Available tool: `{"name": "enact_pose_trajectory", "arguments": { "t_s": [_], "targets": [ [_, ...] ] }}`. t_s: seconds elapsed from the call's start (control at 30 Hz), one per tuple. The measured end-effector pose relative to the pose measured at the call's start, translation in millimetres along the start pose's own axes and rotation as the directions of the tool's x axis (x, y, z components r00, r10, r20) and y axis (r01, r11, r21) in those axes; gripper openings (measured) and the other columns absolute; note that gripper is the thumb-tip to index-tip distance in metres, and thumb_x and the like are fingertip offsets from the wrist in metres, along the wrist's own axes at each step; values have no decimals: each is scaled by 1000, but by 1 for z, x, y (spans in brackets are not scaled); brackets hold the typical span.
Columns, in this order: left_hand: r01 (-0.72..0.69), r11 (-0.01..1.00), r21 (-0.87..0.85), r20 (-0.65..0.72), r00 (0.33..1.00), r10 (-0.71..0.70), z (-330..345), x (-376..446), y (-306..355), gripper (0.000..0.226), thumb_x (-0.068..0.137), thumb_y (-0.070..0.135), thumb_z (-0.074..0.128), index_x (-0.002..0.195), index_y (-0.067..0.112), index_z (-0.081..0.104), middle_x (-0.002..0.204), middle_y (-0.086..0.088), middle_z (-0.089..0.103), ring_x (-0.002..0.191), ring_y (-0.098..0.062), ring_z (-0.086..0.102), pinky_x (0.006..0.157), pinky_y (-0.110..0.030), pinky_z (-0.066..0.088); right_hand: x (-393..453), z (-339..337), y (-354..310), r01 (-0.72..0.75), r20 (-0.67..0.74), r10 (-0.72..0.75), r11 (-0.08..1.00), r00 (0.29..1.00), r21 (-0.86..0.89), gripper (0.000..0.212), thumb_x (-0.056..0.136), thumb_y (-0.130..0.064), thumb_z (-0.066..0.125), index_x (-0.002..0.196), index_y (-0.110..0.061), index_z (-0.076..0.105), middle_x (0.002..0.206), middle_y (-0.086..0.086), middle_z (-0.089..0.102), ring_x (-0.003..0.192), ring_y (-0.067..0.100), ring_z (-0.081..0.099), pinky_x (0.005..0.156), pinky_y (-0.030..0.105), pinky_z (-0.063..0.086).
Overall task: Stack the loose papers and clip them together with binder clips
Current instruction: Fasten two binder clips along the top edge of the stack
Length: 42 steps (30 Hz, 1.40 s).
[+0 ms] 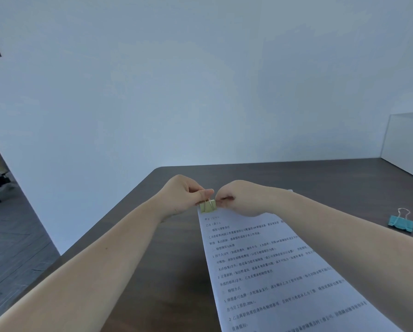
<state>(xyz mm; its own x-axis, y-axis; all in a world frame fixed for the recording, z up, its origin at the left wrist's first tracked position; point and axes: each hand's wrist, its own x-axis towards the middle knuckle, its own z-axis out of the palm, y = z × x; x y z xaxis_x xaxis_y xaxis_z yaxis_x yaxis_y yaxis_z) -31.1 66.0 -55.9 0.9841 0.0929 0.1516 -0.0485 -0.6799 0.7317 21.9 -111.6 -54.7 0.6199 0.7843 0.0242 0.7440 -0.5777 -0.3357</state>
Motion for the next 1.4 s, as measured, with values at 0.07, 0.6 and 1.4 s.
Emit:
{"name": "enact_pose_trajectory", "arguments": {
  "t_s": [0.07,0.6,1.4],
  "targets": [
    [2,1000,23,16,1000,-2,3,-1,2,32,86,33,70,71,6,75,70,-8,55,66,-17,44,65,-30,36,0,0,0,-26,-12,26,1000,1000,6,29,101,-27,40,108,-15,66,89,-7,53,84,14,49,73,25,36],
    [-114,967,227,67,993,102,21,-3,-5,41,80,31,76,120,24,68,121,15,64,120,-8,57,108,-30,41,-5,-1,12,-52,-125,60,996,990,68,29,98,-16,41,97,1,65,94,12,62,81,22,49,74,33,39],
    [326,893,-310,401,896,-188,30,-4,7,35,84,42,69,99,12,75,101,-5,77,93,-15,71,94,-32,55,-11,0,13,-103,-70,104,994,992,19,27,96,-21,42,79,-25,62,87,0,64,89,26,59,80,40,48]
  ]
}}
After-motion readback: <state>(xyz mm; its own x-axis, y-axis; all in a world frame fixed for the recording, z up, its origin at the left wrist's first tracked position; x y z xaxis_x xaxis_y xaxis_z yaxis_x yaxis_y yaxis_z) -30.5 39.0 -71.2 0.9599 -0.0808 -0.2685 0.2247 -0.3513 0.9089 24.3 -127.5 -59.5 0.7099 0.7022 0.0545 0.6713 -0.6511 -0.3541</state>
